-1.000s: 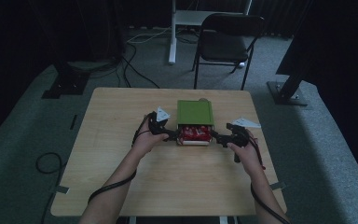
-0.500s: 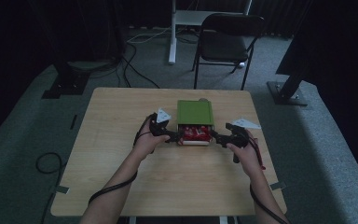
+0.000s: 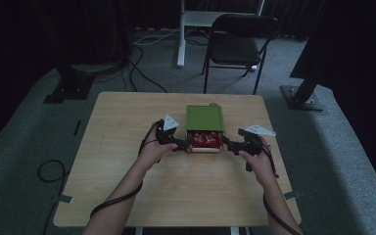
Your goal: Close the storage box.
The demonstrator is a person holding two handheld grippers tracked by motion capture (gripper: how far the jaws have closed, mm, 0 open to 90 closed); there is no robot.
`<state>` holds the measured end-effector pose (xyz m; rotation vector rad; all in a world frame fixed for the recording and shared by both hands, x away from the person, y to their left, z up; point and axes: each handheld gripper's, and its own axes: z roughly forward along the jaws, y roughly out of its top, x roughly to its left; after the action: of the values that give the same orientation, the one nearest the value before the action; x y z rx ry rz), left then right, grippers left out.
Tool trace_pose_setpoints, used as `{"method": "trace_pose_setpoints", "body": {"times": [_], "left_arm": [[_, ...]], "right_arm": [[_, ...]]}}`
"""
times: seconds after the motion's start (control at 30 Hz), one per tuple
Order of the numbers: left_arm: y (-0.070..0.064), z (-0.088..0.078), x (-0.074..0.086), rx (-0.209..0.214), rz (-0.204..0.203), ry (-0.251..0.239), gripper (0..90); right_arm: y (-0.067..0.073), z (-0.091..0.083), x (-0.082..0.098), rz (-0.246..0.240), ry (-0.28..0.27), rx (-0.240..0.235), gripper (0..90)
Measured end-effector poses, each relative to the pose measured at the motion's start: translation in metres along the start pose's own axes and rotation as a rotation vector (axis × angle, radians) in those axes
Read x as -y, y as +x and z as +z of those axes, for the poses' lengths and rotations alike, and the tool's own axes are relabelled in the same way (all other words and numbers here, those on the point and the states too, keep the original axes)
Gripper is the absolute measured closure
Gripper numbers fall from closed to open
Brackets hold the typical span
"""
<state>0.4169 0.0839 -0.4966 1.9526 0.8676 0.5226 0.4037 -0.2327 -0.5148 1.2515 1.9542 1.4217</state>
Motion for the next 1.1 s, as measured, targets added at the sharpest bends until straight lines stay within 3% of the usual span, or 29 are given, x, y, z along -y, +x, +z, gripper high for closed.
{"method": "trace_pose_setpoints", "body": {"times": [0.53,1.1], "left_arm": [[0.004,-0.018,0.014,-0.022,-0.008,0.014,2.8],[0.018,-0.040,0.044,-0.070,-0.038,0.049,2.8]], "right_arm": [[0.000,-0.019,0.004,-0.025,-0.010,0.030,12.5],[-0.010,-0.039,0.035,-0.030,0.041,0.072,12.5]]}}
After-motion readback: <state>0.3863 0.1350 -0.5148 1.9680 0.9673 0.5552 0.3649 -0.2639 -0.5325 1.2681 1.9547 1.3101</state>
